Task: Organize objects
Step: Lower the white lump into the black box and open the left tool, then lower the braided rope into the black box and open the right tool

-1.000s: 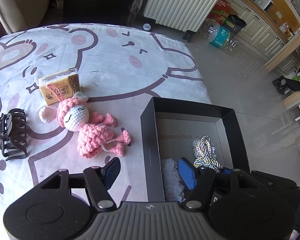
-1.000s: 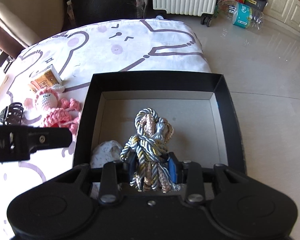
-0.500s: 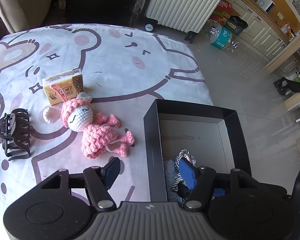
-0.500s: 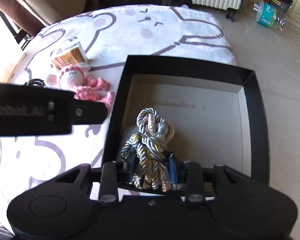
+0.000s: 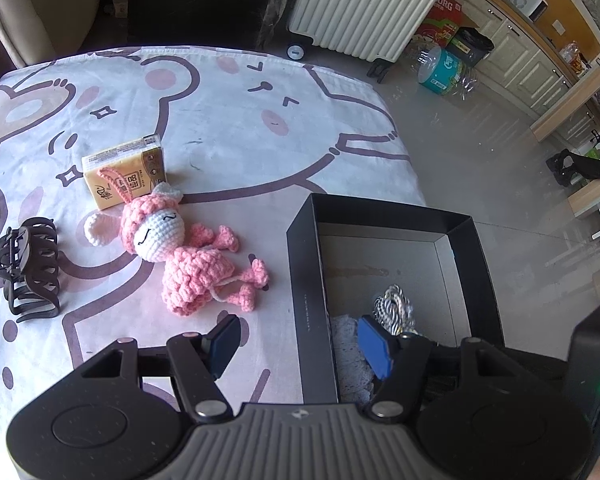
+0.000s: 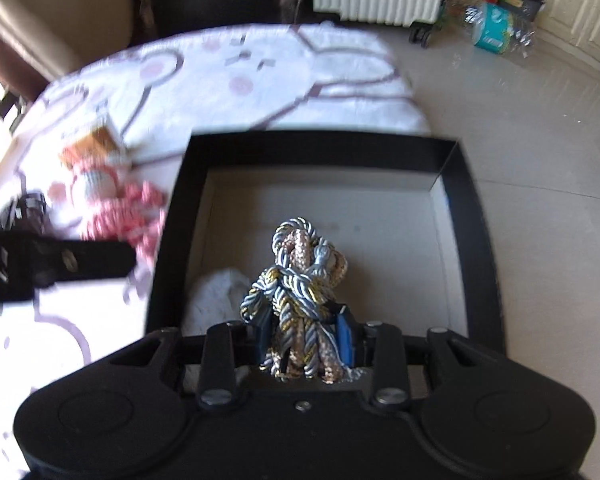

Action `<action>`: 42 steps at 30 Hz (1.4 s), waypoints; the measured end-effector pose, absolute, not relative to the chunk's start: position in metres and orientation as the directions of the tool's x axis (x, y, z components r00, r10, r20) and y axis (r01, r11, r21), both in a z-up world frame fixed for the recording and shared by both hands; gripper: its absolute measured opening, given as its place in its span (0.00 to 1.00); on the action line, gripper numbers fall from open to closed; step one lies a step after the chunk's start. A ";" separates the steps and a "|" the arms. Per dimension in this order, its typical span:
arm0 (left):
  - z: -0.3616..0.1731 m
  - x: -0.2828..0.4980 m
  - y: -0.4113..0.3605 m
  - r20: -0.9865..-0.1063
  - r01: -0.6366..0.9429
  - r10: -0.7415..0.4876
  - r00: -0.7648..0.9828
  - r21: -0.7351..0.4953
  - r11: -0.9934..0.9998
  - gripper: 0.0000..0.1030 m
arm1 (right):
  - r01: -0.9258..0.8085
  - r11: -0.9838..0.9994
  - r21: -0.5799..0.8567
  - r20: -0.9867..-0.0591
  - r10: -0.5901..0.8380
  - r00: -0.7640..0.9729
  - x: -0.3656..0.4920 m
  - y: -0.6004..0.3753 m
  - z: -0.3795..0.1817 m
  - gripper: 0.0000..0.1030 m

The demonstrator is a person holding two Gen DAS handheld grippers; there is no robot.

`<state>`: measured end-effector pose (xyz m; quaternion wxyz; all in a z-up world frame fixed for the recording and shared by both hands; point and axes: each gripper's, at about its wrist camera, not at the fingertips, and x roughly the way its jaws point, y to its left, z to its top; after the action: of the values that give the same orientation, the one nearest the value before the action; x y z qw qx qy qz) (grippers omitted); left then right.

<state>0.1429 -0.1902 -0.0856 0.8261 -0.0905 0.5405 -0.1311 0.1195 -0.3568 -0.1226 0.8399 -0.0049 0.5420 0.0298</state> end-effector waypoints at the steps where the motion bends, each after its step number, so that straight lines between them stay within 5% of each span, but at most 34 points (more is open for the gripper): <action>1: -0.086 0.143 -0.190 -0.869 0.119 -0.315 0.381 -0.291 0.949 0.63 | -0.060 0.998 0.023 -0.915 0.045 0.400 0.119 -0.356 -0.125 0.34; 5: -0.085 0.142 -0.190 -0.870 0.117 -0.314 0.381 -0.291 0.949 0.63 | -0.009 0.998 0.054 -0.907 0.053 0.418 0.118 -0.366 -0.116 0.48; 15: -0.085 0.142 -0.190 -0.869 0.117 -0.315 0.382 -0.293 0.949 0.63 | -0.083 0.980 0.181 -0.907 0.199 0.372 0.108 -0.357 -0.097 0.42; 27: -0.084 0.141 -0.189 -0.870 0.120 -0.310 0.383 -0.286 0.951 0.63 | -0.159 0.986 0.059 -0.941 0.108 0.319 0.108 -0.336 -0.112 0.42; 33: -0.085 0.141 -0.190 -0.874 0.125 -0.301 0.382 -0.274 0.954 0.63 | -0.006 0.991 0.132 -0.884 0.120 0.452 0.110 -0.367 -0.082 0.35; 42: -0.087 0.142 -0.193 -0.878 0.158 -0.289 0.382 -0.246 0.956 0.63 | 0.251 0.949 0.190 -0.884 0.054 0.464 0.119 -0.408 -0.116 0.25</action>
<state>0.1419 -0.1934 -0.0867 0.8290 -0.0606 0.5394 -0.1347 0.1186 -0.4077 -0.1160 0.8427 0.1483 0.5143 -0.0583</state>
